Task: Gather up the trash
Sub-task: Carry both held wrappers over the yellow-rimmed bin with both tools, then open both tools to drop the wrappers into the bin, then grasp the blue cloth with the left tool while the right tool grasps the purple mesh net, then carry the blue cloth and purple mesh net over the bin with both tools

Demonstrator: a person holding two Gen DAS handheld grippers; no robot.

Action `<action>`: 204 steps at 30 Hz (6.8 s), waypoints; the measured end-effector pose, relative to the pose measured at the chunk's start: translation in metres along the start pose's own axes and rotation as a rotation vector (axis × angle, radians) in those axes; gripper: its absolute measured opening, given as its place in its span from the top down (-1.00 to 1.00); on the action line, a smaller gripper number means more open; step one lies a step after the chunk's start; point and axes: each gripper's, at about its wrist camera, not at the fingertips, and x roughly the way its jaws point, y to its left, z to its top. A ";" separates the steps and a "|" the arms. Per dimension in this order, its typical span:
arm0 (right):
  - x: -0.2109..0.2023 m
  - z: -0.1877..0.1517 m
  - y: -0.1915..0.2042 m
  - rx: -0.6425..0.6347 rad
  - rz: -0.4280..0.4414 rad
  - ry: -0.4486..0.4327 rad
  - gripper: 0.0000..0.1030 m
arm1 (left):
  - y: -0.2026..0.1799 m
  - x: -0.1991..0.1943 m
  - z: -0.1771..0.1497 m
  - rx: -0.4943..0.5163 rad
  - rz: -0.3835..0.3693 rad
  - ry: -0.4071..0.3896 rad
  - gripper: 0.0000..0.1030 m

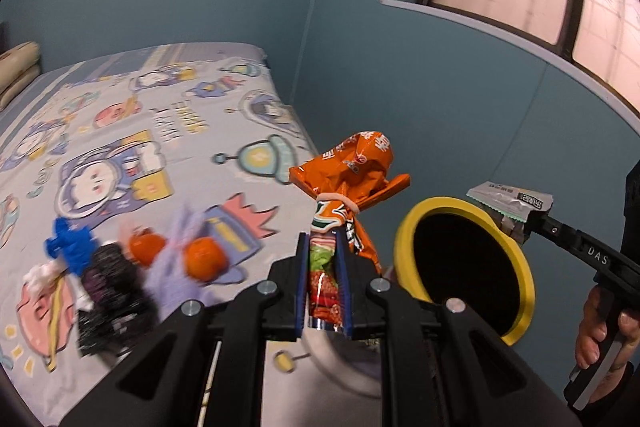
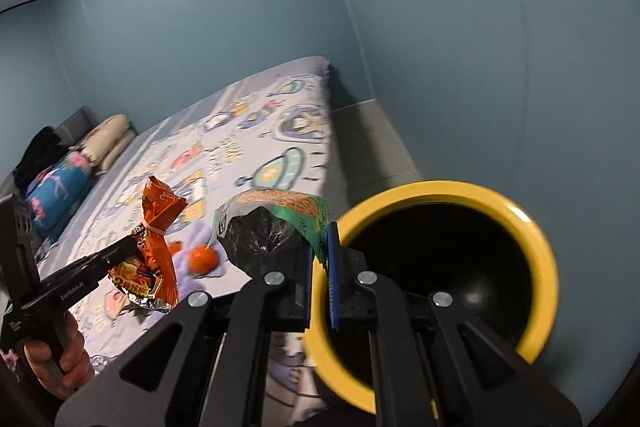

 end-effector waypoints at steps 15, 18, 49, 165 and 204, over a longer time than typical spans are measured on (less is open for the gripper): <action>-0.009 0.007 -0.084 0.132 -0.160 -0.004 0.89 | -0.093 0.079 -0.005 0.091 -0.116 0.120 0.76; -0.007 0.014 -0.094 0.151 -0.184 0.015 0.89 | -0.106 0.095 -0.012 0.102 -0.121 0.155 0.76; -0.010 0.050 -0.092 0.116 -0.297 0.124 0.21 | -0.126 0.125 -0.025 0.080 -0.169 0.199 -0.16; 0.167 -0.114 0.266 -0.355 0.254 0.350 0.64 | 0.349 -0.024 -0.033 -0.441 0.408 0.016 0.65; 0.042 -0.065 0.212 -0.343 0.165 0.159 0.65 | 0.233 -0.105 -0.069 -0.271 0.312 -0.007 0.65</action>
